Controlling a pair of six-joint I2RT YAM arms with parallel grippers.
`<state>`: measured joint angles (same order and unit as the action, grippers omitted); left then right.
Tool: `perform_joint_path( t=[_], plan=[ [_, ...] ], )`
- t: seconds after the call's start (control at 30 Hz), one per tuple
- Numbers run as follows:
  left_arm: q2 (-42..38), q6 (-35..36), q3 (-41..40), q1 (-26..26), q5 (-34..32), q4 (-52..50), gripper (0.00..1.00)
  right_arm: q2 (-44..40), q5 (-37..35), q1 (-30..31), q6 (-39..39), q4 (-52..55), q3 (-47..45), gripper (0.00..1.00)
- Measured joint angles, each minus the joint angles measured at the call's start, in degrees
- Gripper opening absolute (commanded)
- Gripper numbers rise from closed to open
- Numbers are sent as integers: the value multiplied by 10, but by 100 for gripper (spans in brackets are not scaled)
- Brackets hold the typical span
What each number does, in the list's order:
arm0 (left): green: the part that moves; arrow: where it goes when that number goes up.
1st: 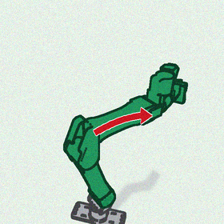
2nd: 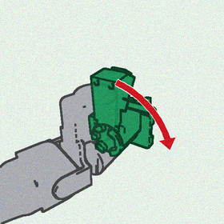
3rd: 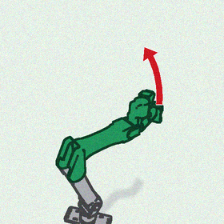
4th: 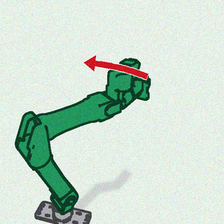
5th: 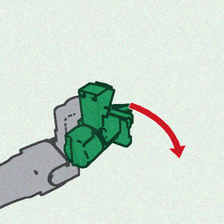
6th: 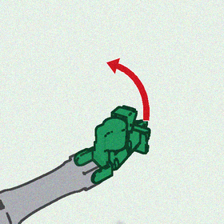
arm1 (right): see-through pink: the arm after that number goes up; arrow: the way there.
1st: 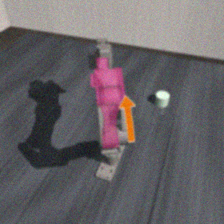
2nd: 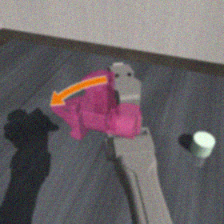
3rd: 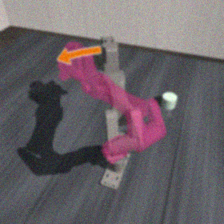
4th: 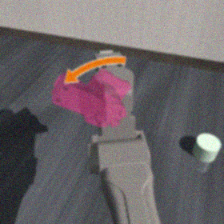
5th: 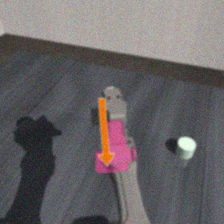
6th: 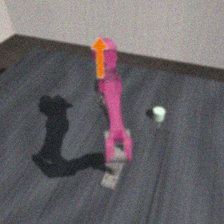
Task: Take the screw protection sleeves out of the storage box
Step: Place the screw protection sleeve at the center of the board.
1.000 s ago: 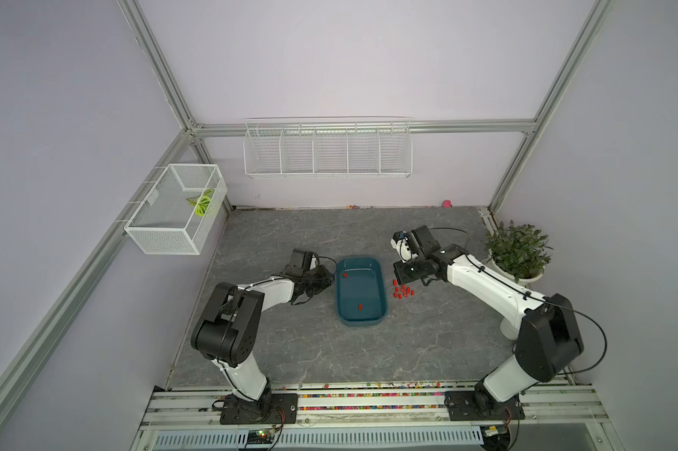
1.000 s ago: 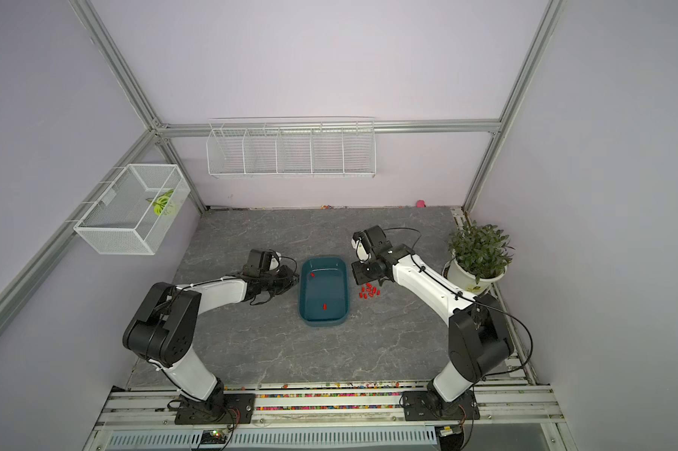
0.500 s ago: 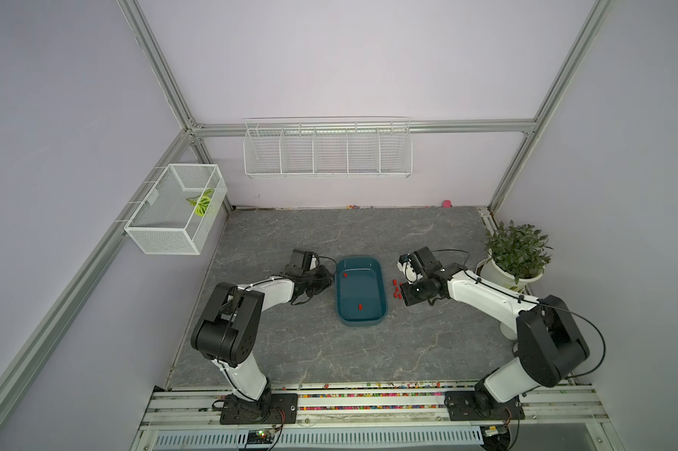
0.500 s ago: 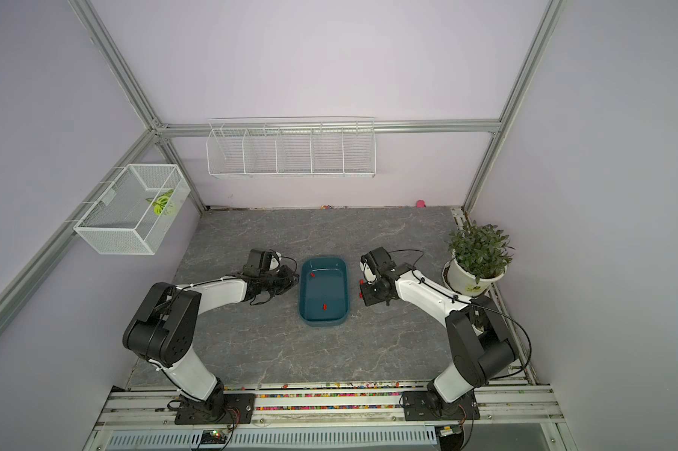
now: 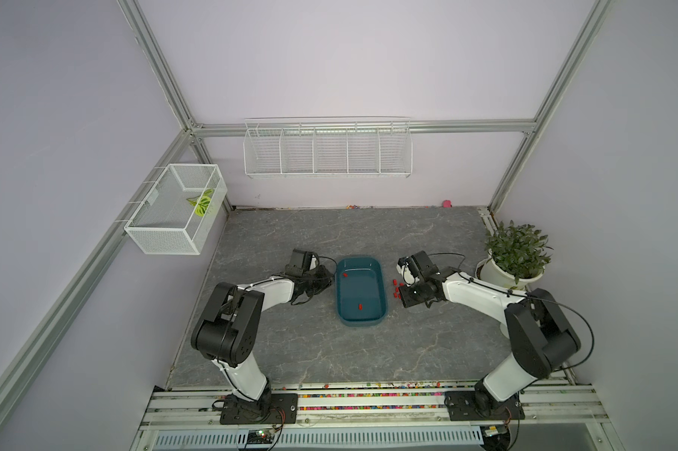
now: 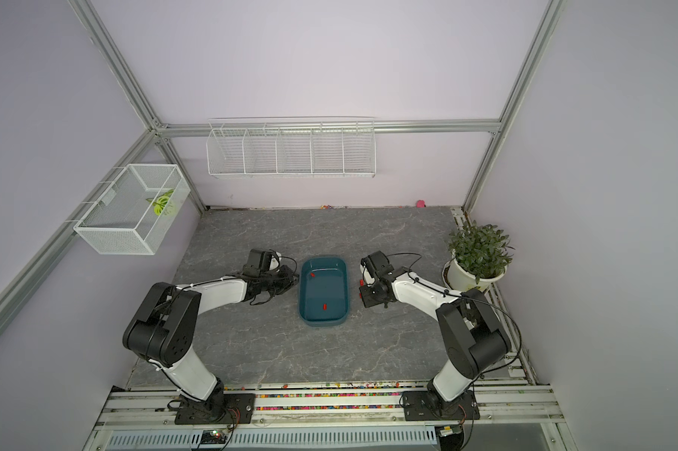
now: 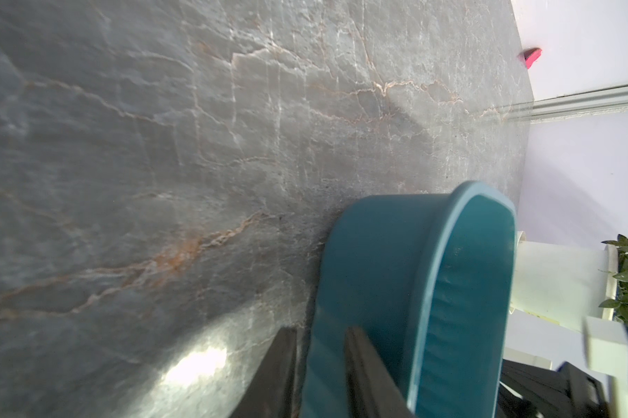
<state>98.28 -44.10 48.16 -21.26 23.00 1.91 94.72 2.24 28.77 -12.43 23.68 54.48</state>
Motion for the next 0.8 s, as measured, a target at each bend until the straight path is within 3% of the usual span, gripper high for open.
perform_joint_path(
  t=[0.43,0.8],
  plan=[
    [0,0,0,0,0,6,30,25,-14,0,0,-4,3,0],
    [0,0,0,0,0,6,30,25,-16,0,-7,-4,3,8]
  ],
)
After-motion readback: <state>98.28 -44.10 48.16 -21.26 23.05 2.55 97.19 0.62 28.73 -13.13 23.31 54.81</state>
